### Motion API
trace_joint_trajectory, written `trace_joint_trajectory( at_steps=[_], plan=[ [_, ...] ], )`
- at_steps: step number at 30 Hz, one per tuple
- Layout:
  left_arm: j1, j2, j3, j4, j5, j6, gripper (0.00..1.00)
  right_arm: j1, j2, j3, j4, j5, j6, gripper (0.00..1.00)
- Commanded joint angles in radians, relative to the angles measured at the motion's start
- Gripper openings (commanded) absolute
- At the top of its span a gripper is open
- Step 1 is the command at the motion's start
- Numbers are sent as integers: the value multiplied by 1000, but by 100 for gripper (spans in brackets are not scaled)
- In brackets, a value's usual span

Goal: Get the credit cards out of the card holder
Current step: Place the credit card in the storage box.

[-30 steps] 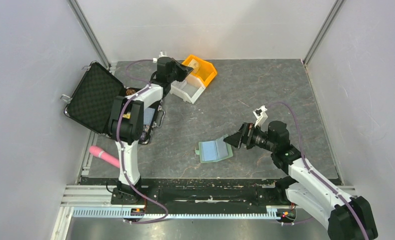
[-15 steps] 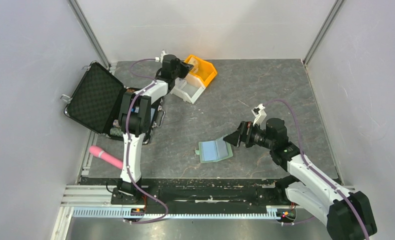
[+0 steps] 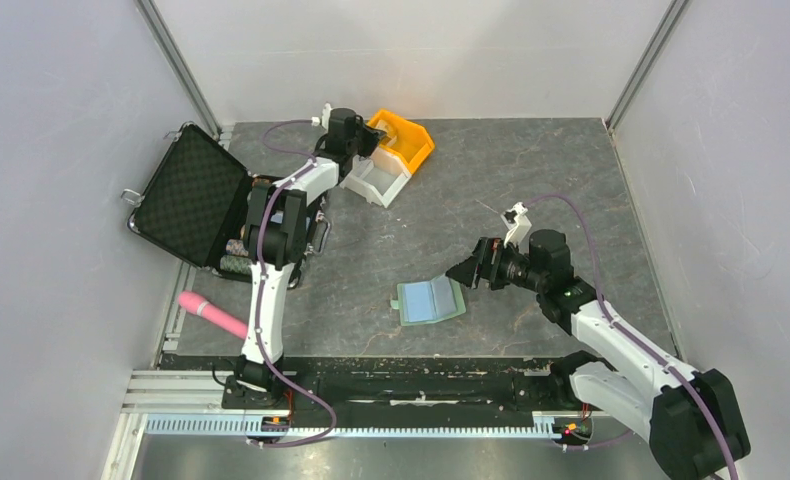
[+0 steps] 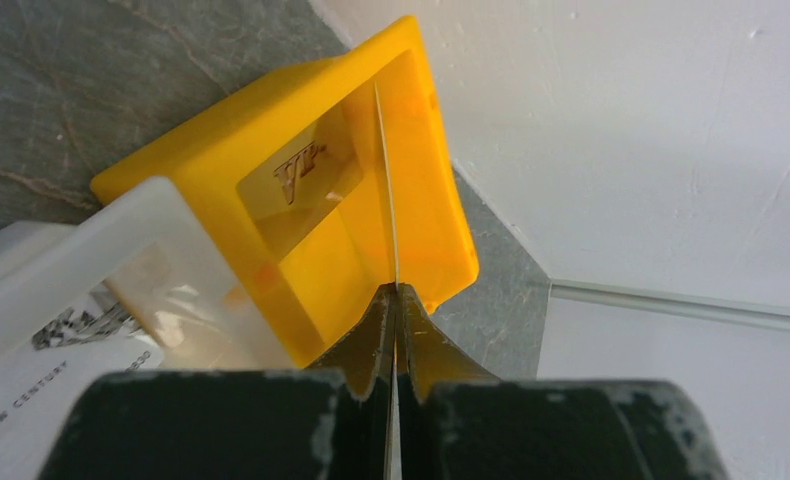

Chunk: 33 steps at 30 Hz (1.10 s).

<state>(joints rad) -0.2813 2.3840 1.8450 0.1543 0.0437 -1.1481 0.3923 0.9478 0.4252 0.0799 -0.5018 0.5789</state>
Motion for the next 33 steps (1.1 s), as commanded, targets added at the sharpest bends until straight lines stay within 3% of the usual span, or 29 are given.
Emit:
trace_joint_trajectory(
  at_steps=[1,5,14,22,33],
  plan=[
    [7,31,74,-12,-40,2,3,-12,13,47,14,4,-20,98],
    [7,47,97,-27,-40,15,10,-18,28,63,11,-1,-20,98],
    [11,56,132,-63,-71,60,14,-31,41,69,8,-8,-25,98],
    [16,60,168,-83,-80,81,29,-39,44,74,9,-14,-24,98],
    [19,53,194,-99,-79,112,34,-46,41,73,8,-20,-23,98]
  ],
)
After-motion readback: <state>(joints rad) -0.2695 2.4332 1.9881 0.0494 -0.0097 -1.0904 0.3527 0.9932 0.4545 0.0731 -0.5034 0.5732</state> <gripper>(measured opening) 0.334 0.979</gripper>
